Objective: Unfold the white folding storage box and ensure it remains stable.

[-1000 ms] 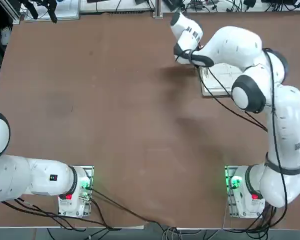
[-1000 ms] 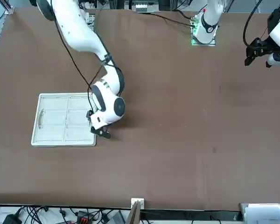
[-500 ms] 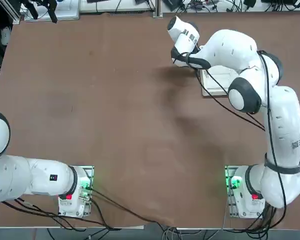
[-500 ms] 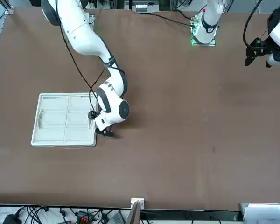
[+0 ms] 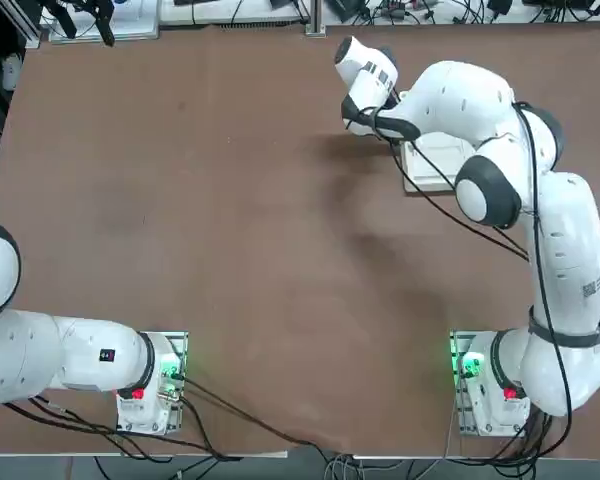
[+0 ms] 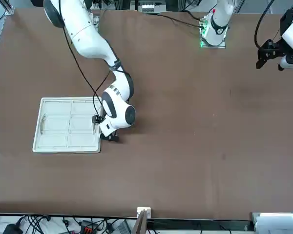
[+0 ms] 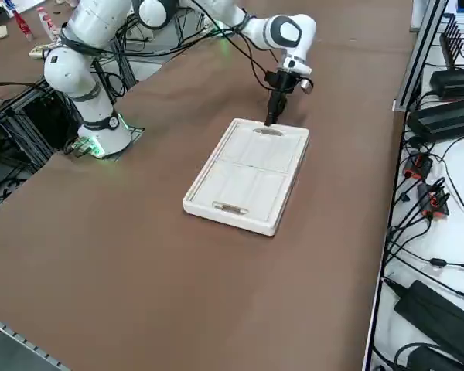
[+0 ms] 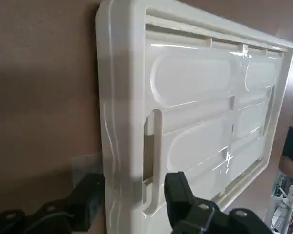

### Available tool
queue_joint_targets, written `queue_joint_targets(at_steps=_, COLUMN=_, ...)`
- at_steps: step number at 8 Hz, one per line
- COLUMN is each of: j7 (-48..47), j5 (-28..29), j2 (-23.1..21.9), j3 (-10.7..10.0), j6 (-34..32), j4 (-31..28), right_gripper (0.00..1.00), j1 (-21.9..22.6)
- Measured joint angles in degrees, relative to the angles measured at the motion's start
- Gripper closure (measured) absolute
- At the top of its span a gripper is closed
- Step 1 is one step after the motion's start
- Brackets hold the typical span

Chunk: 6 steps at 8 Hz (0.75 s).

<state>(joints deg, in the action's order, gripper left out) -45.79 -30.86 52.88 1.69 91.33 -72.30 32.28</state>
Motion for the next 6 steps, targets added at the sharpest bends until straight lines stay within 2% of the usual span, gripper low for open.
queue_joint_targets(at_steps=3, j7=0.0, j5=0.0, j2=0.1, j3=-0.3, j6=0.0, j4=0.0, right_gripper=0.29, j1=0.0)
queue_joint_targets(at_steps=6, j7=0.0, j5=0.0, j2=0.3, j3=-0.3, j6=-0.2, j4=0.0, right_gripper=0.44, j1=0.0)
